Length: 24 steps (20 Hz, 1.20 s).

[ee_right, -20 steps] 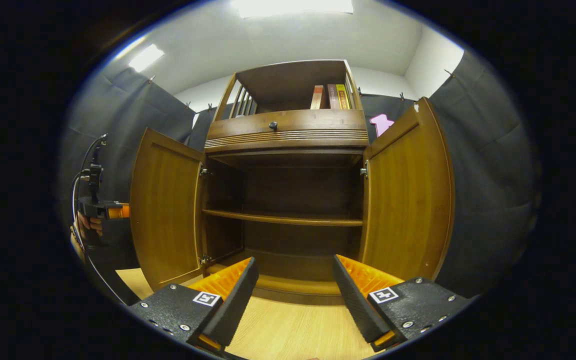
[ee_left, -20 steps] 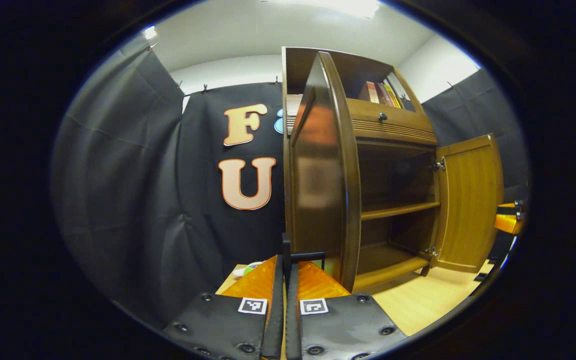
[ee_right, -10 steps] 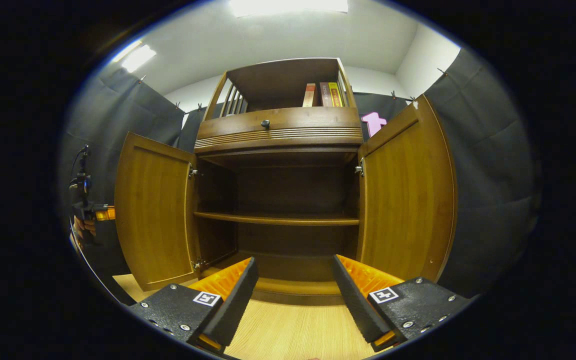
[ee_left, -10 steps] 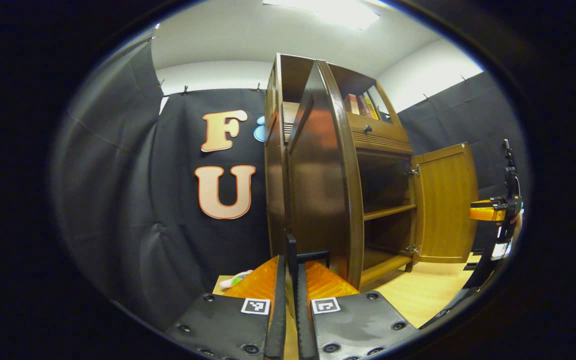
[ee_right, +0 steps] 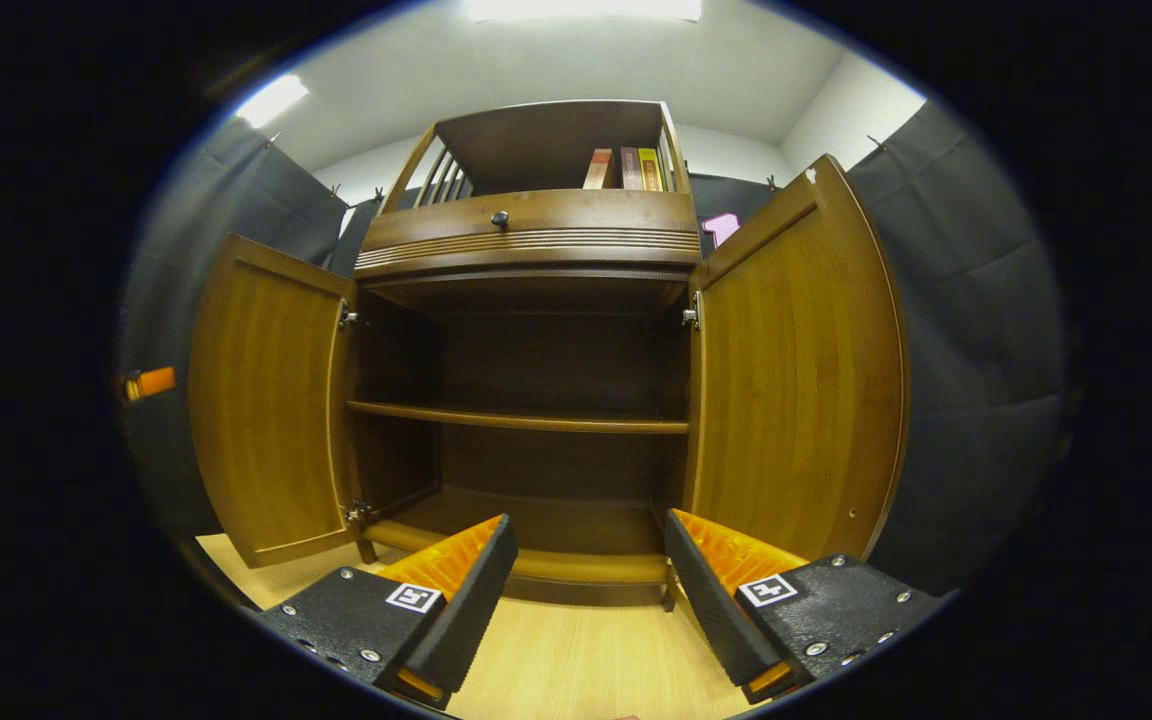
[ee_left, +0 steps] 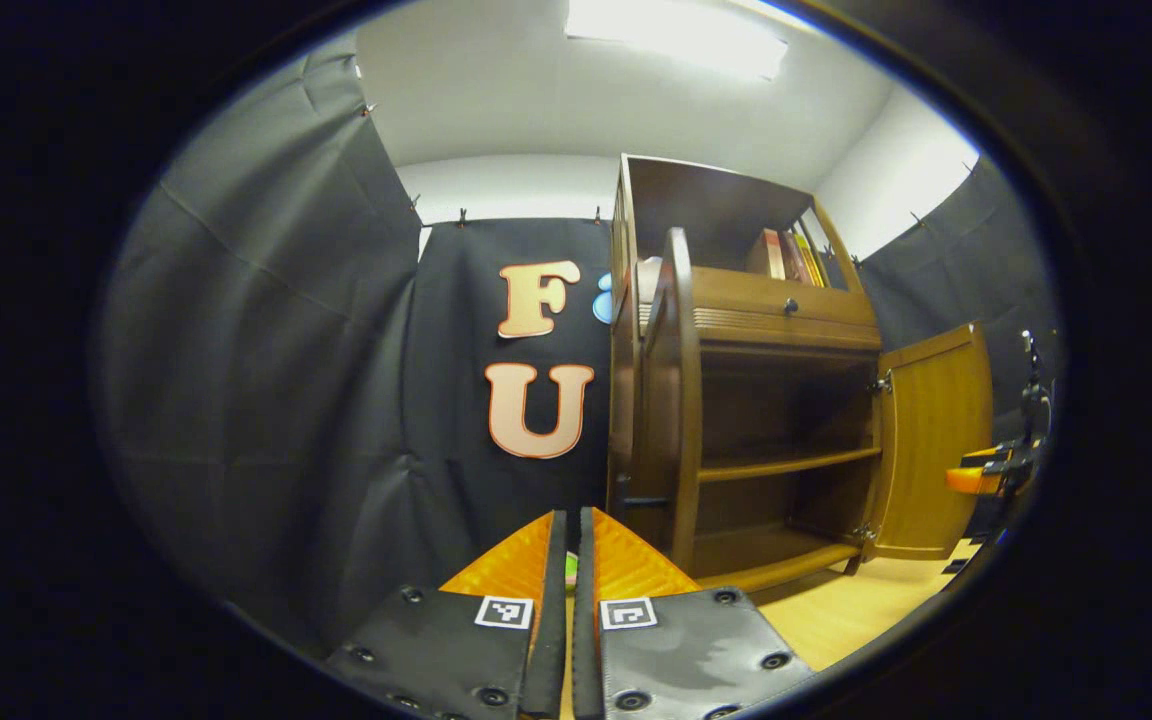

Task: Open the right door of the double-door shoe cabinet with the right hand, and open the left door with the left hand.

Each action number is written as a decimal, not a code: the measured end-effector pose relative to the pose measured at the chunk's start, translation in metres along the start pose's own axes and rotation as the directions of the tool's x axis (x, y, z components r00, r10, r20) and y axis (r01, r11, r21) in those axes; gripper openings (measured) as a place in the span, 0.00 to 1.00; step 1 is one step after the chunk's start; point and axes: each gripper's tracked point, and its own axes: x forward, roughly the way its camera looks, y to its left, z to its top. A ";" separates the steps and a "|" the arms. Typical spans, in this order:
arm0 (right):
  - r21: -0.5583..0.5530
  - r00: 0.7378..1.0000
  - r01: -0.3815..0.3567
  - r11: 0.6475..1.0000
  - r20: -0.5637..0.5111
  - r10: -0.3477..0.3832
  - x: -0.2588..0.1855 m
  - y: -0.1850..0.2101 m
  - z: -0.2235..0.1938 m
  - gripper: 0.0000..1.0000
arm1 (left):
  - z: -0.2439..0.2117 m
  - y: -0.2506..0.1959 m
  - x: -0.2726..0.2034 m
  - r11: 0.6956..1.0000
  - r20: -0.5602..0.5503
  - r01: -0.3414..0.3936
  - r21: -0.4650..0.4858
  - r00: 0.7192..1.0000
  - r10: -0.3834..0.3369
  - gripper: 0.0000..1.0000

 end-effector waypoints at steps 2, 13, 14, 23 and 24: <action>0.004 1.000 0.007 1.000 0.002 -0.007 0.005 -0.003 0.000 0.93 | -0.007 -0.032 0.005 0.999 -0.038 -0.018 -0.040 0.999 0.017 0.11; 0.032 0.999 0.031 0.999 0.034 -0.032 -0.011 -0.013 0.014 0.92 | -0.055 -0.204 0.084 0.994 -0.076 0.099 0.041 0.993 -0.095 0.35; 0.049 0.999 0.026 0.998 0.028 -0.027 -0.014 -0.014 0.012 0.92 | -0.056 -0.210 0.087 0.994 -0.080 0.104 0.023 0.992 -0.102 0.43; 0.090 0.998 0.055 0.994 0.039 -0.059 -0.020 -0.032 0.006 0.92 | -0.065 -0.228 0.078 0.993 -0.057 0.108 0.043 0.993 -0.105 0.97; 0.092 0.998 0.053 0.994 0.033 -0.056 -0.019 -0.032 0.003 0.92 | -0.069 -0.231 0.078 0.994 -0.067 0.108 0.035 0.992 -0.106 0.97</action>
